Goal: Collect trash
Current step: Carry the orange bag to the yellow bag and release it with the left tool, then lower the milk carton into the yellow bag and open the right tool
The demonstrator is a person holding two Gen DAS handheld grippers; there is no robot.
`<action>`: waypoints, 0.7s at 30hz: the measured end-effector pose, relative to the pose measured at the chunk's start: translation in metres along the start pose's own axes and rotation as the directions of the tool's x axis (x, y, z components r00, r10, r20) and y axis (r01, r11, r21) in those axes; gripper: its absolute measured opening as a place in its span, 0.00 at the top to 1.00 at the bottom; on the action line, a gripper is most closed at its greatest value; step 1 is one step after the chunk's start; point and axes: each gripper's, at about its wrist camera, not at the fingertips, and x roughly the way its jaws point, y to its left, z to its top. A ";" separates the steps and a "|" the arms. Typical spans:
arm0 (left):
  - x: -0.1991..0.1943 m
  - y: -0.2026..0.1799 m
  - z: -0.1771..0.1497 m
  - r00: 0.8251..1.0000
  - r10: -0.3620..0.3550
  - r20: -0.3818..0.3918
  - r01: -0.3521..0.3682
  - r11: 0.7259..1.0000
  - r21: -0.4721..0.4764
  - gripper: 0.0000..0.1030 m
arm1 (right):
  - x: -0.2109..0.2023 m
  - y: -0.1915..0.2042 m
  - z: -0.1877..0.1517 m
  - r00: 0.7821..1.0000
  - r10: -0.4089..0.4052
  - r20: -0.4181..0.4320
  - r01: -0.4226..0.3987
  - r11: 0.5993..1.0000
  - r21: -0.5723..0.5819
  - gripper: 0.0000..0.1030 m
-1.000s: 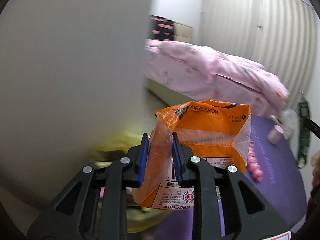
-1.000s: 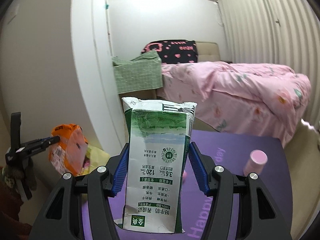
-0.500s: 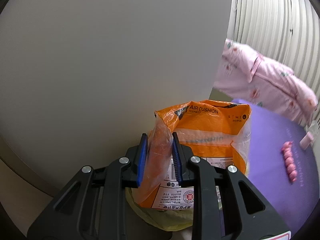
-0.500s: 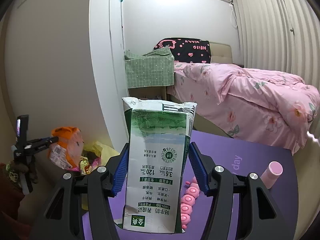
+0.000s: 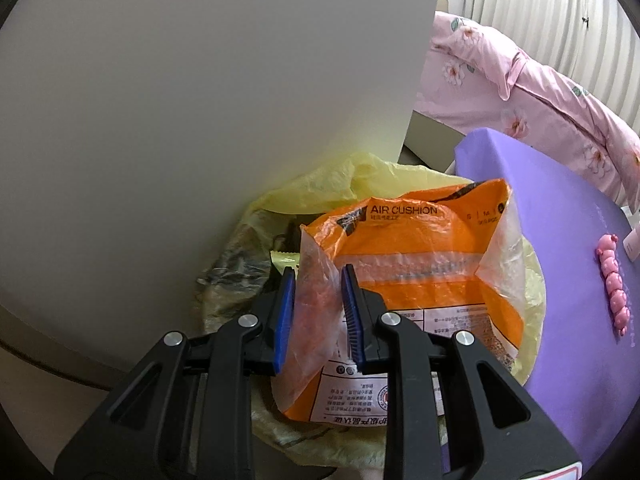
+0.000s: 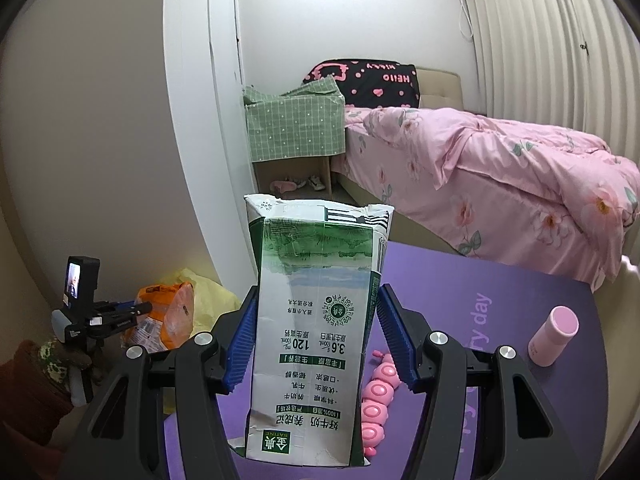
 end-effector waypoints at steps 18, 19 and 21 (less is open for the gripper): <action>-0.047 0.041 0.008 0.990 -0.098 0.098 0.108 0.988 -0.108 0.53 | 0.023 0.029 0.012 0.998 0.059 -0.011 -0.060 0.996 -0.062 0.47; -0.053 0.044 0.010 0.989 -0.097 0.111 0.110 0.987 -0.116 0.53 | 0.026 0.034 0.014 0.998 0.069 -0.010 -0.070 0.995 -0.070 0.47; -0.067 0.053 0.011 0.984 -0.095 0.148 0.116 0.984 -0.138 0.52 | 0.035 0.049 0.019 0.995 0.099 -0.010 -0.099 0.990 -0.095 0.47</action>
